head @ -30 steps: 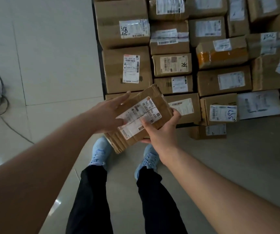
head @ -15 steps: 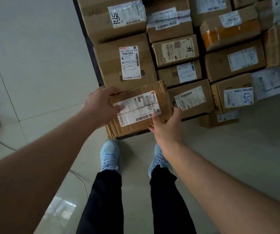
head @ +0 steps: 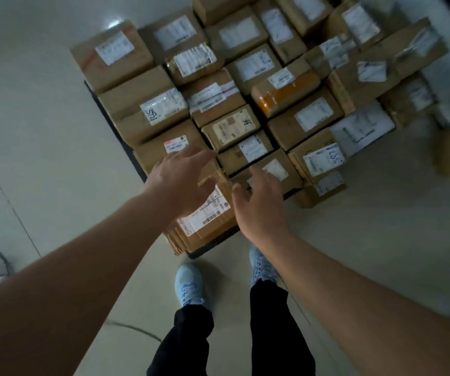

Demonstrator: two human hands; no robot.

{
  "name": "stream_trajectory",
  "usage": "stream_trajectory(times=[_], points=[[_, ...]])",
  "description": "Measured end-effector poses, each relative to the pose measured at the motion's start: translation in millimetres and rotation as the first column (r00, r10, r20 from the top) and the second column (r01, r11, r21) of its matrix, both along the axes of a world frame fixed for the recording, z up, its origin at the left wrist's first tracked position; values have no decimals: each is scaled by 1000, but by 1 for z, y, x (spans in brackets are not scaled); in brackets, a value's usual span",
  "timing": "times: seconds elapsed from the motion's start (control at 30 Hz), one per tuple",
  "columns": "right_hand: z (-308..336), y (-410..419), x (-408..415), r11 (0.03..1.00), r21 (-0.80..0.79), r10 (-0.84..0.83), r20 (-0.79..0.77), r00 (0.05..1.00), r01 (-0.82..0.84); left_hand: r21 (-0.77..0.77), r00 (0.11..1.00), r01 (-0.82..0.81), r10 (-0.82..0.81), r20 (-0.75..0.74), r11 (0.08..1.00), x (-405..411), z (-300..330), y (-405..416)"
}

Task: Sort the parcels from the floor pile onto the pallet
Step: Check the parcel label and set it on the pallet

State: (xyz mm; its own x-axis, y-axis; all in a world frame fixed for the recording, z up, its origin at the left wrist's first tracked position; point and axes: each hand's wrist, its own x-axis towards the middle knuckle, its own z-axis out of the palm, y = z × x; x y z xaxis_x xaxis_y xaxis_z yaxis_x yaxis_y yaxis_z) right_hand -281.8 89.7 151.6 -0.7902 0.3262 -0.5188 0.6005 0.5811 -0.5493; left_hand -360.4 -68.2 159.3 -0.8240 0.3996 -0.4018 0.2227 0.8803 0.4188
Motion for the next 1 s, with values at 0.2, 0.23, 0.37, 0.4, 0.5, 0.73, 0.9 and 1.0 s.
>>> stream_trajectory(times=[0.2, 0.23, 0.37, 0.4, 0.5, 0.73, 0.9, 1.0], points=[[138, 53, 15, 998, 37, -38, -202, 979, 46, 31, 956, 233, -223, -190, 972, -18, 142, 63], [164, 64, 22, 997, 40, -53, -218, 974, 63, 37, 942, 269, -255, -219, 962, -17, 170, 74], [262, 114, 60, 987, 54, -132, -274, 953, 152, 58, 876, 414, -380, -297, 909, 1, 279, 125], [284, 126, 72, 983, 65, -145, -283, 948, 170, 50, 855, 445, -408, -319, 894, 10, 304, 138], [345, 169, 112, 965, 128, -174, -337, 925, 228, 49, 785, 534, -474, -399, 844, 41, 367, 182], [437, 293, 213, 913, 215, -231, -429, 873, 347, 51, 687, 652, -561, -462, 756, 129, 450, 318], [471, 392, 288, 885, 231, -264, -466, 844, 404, 83, 651, 706, -599, -466, 703, 185, 471, 419], [479, 447, 315, 858, 248, -303, -465, 832, 451, 68, 620, 735, -628, -470, 675, 204, 476, 472]])
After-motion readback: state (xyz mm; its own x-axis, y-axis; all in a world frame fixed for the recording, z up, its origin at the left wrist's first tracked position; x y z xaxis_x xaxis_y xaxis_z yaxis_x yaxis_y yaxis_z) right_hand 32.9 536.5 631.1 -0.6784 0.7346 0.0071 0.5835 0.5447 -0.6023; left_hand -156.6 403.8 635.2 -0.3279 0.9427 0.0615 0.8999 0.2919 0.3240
